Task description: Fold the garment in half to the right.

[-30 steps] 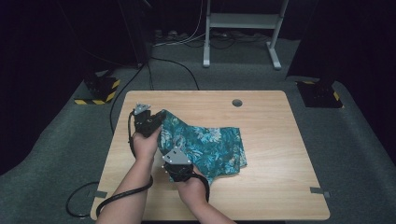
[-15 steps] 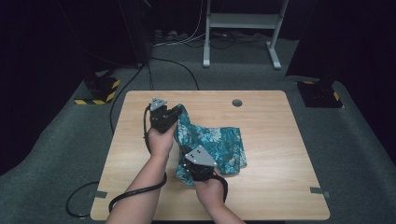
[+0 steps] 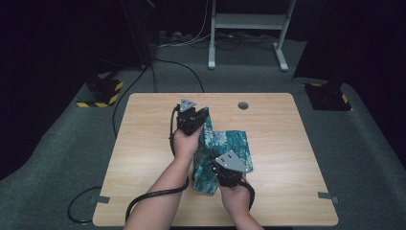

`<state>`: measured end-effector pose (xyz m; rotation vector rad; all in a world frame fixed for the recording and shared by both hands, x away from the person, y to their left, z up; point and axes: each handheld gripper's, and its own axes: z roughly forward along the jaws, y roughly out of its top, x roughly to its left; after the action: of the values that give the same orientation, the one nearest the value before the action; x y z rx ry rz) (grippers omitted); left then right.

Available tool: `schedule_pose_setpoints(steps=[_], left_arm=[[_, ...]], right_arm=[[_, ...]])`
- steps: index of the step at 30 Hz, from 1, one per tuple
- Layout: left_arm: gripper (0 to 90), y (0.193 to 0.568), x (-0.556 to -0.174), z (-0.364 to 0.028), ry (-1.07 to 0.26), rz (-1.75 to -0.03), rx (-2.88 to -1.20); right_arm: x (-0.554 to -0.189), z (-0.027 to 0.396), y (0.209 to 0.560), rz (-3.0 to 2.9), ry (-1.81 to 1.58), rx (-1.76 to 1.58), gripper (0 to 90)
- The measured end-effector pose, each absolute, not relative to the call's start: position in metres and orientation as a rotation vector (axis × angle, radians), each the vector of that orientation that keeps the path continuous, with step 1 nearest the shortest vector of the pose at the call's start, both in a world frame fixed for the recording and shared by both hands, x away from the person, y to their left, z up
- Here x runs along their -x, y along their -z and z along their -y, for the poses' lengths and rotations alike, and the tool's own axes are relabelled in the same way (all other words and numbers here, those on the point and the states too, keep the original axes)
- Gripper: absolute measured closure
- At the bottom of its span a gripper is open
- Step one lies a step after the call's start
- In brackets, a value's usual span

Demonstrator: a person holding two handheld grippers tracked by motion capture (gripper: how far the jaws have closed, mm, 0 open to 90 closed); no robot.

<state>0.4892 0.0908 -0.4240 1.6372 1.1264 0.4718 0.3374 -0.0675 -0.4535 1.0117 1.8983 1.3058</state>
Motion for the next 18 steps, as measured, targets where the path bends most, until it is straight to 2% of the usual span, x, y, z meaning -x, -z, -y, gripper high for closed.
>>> schedule_pose_setpoints(steps=[18], left_arm=[[82.0, 0.451, -0.505, -0.033, -0.399, -1.103, -1.775]], right_arm=[[-0.339, 0.111, 0.48, -1.896, -1.242, -1.132, 84.6]])
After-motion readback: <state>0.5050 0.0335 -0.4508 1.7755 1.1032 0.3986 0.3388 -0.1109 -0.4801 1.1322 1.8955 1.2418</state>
